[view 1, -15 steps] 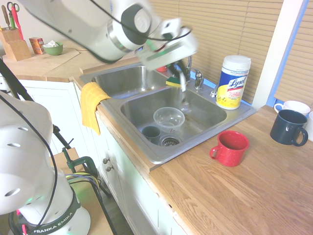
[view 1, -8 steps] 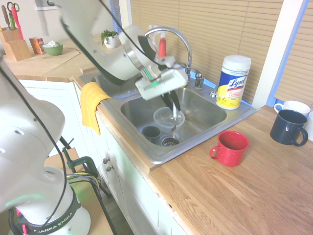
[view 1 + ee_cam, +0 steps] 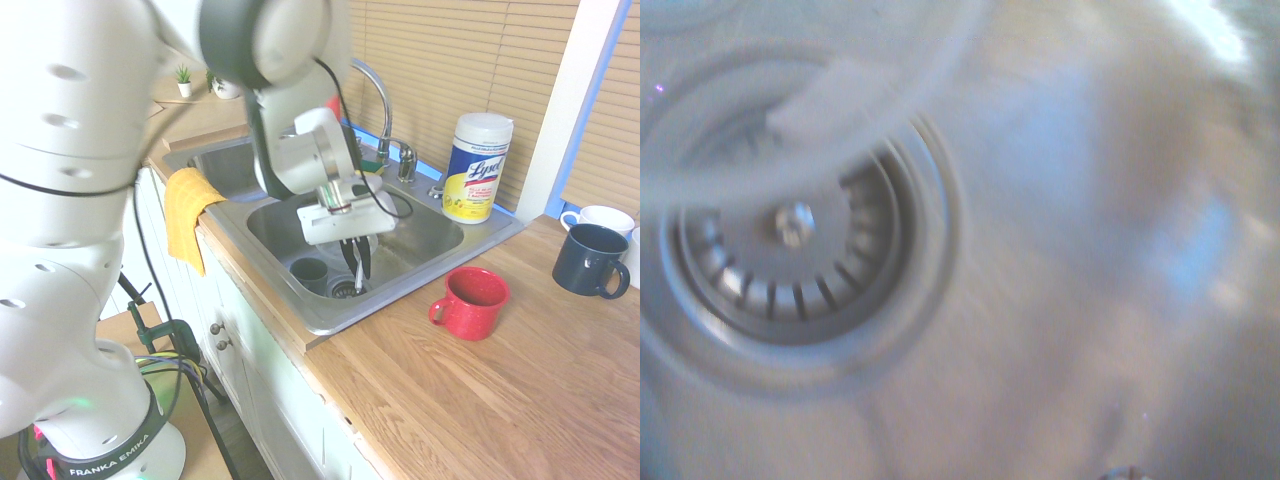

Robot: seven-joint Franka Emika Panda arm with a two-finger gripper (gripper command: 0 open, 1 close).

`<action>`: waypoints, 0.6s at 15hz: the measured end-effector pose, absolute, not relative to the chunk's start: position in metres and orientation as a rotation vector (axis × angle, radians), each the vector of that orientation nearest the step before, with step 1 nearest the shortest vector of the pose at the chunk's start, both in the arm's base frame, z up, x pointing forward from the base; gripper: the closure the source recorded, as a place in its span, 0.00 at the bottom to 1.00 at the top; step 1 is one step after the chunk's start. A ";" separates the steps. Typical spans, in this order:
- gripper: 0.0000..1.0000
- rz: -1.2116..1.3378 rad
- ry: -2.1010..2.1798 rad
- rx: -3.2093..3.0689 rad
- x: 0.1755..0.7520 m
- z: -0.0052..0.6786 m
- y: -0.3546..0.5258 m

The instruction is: Put the spoon into the sink

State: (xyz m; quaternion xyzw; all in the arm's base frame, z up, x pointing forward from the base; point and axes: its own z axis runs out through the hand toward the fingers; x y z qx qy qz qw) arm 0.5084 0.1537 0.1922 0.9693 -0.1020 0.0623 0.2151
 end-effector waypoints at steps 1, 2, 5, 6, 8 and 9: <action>0.00 0.164 -0.284 2.696 0.515 0.186 0.154; 0.00 0.161 -0.275 2.707 0.518 0.184 0.159; 0.00 0.176 -0.247 2.723 0.519 0.194 0.172; 0.00 0.182 -0.241 2.722 0.520 0.199 0.173; 0.00 0.189 -0.236 2.725 0.521 0.207 0.173; 0.00 0.191 -0.235 2.723 0.521 0.209 0.172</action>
